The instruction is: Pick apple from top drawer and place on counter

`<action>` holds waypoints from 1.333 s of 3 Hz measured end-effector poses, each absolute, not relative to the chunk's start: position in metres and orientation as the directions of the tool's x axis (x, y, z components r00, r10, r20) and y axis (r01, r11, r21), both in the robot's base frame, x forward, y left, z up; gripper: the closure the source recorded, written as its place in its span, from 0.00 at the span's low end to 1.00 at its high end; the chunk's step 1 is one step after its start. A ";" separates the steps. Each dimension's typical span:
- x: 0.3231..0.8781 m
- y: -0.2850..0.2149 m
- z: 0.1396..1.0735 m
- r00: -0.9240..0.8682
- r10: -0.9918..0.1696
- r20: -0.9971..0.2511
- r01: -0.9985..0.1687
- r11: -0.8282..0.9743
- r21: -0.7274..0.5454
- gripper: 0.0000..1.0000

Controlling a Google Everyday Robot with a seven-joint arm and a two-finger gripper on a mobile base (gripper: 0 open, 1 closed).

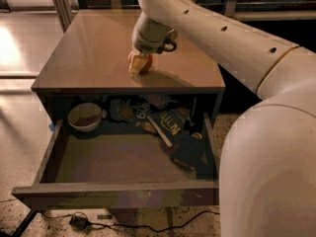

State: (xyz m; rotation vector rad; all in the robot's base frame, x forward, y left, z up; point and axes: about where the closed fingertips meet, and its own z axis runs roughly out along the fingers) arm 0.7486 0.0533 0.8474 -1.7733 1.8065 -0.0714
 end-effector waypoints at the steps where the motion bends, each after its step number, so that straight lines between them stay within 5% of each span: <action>1: 0.749 0.053 0.847 0.072 -0.925 -0.372 -0.893 0.106 -0.437 0.74; 4: 0.749 0.053 0.847 0.072 -0.925 -0.372 -0.893 0.106 -0.437 0.04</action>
Offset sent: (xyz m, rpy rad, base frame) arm 0.0000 0.0000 0.0000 0.0000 0.0000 0.0000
